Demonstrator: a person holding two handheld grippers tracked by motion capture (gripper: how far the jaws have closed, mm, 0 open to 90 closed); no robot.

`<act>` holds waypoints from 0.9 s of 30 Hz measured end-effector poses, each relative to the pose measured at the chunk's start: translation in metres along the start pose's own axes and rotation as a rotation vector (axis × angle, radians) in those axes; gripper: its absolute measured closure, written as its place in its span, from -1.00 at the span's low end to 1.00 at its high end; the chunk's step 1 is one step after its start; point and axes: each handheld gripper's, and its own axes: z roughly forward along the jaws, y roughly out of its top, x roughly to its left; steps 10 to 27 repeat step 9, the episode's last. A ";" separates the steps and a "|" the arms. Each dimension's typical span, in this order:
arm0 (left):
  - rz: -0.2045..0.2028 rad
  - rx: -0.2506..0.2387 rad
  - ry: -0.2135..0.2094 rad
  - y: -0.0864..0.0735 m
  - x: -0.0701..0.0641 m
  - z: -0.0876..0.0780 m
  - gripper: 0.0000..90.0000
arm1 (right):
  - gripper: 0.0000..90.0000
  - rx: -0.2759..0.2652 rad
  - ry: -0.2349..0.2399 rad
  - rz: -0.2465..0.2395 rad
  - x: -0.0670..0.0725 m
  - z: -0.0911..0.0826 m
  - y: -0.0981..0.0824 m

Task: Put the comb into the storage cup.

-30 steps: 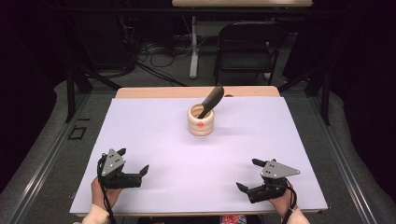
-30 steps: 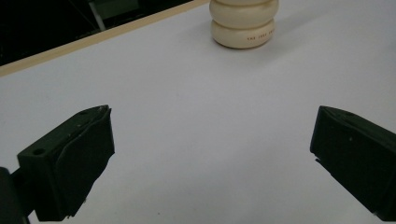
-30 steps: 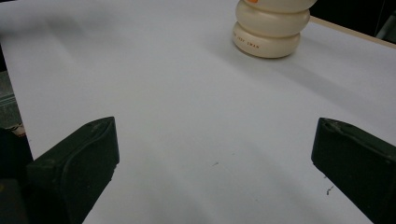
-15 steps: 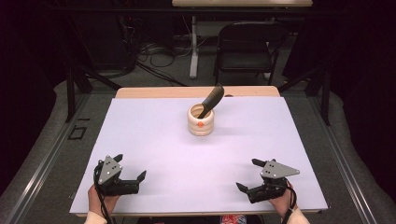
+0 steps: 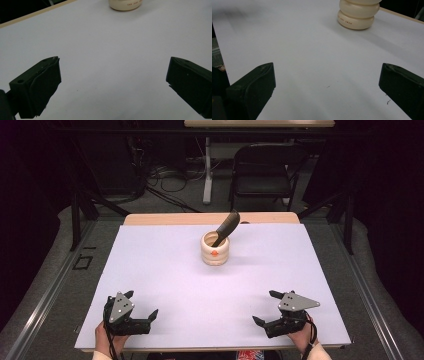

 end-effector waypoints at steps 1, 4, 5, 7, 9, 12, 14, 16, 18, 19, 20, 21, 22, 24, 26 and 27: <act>0.001 0.001 -0.003 0.000 0.001 0.001 -1.00 | -0.99 0.000 0.000 0.000 0.000 0.000 0.000; -0.007 0.010 -0.014 0.000 0.003 0.003 -1.00 | -0.99 0.001 0.002 0.002 0.000 0.000 0.000; -0.007 0.010 -0.014 0.000 0.003 0.003 -1.00 | -0.99 0.002 0.003 0.002 0.000 0.000 0.000; -0.009 0.011 -0.021 0.000 0.003 0.004 -1.00 | -0.99 0.006 0.004 0.000 0.000 0.000 0.000; -0.011 0.018 -0.029 0.000 0.003 0.005 -1.00 | -0.99 0.005 0.005 0.000 0.000 0.000 -0.001; -0.011 0.018 -0.029 0.000 0.003 0.005 -1.00 | -0.99 0.005 0.005 0.000 0.000 0.000 -0.001; -0.011 0.018 -0.029 0.000 0.003 0.005 -1.00 | -0.99 0.005 0.005 0.000 0.000 0.000 -0.001; -0.011 0.018 -0.029 0.000 0.003 0.005 -1.00 | -0.99 0.005 0.005 0.000 0.000 0.000 -0.001; -0.011 0.018 -0.029 0.000 0.003 0.005 -1.00 | -0.99 0.005 0.005 0.000 0.000 0.000 -0.001; -0.011 0.018 -0.029 0.000 0.003 0.005 -1.00 | -0.99 0.005 0.005 0.000 0.000 0.000 -0.001; -0.011 0.018 -0.029 0.000 0.003 0.005 -1.00 | -0.99 0.005 0.005 0.000 0.000 0.000 -0.001; -0.011 0.018 -0.029 0.000 0.003 0.005 -1.00 | -0.99 0.005 0.005 0.000 0.000 0.000 -0.001; -0.011 0.018 -0.029 0.000 0.003 0.005 -1.00 | -0.99 0.005 0.005 0.000 0.000 0.000 -0.001; -0.011 0.018 -0.029 0.000 0.003 0.005 -1.00 | -0.99 0.005 0.005 0.000 0.000 0.000 -0.001; -0.011 0.018 -0.029 0.000 0.003 0.005 -1.00 | -0.99 0.005 0.005 0.000 0.000 0.000 -0.001; -0.011 0.018 -0.029 0.000 0.003 0.005 -1.00 | -0.99 0.005 0.005 0.000 0.000 0.000 -0.001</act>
